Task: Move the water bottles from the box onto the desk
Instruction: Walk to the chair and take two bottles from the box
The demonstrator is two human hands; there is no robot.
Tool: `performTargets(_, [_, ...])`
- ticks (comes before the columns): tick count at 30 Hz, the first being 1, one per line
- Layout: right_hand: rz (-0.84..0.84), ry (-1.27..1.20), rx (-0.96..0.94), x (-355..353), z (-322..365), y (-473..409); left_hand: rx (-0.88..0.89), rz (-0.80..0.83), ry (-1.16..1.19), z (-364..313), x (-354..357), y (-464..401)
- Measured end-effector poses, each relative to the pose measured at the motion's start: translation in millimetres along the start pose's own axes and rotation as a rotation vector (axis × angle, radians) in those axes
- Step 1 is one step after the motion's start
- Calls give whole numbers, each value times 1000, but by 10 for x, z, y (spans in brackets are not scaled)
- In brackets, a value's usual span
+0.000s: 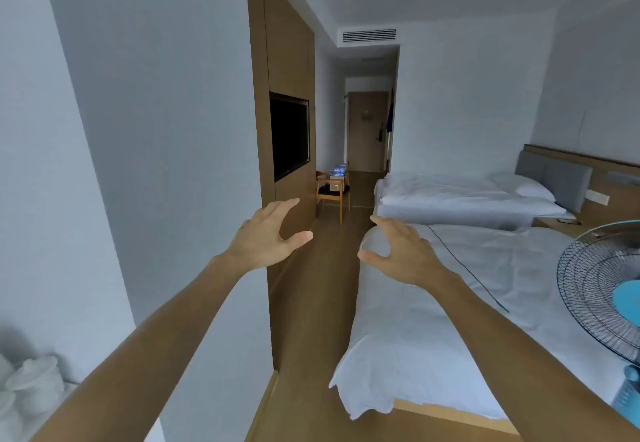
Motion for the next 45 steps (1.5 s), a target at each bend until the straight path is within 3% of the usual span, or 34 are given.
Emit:
performTargets(21, [5,1,46,1613,-191,-2312,-34,44,96,1742,1225,-2178])
performTargets(34, [-5,-4,41,2709,-1113,-4234,22,33,149,2313,2578,-3931])
performTargets(45, [29,15,20,3612,-1797,-6107,-30,35,158,2887,3714,-5587])
Point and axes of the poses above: each hand's wrist, its own y-axis away from the middle knuckle, its own x-axis out of the palm, z = x × y, the point moved 5 cm from there along -y, towards the middle knuckle, and after that the axes turned 12 degrees about -z, right-handed, at the moved point
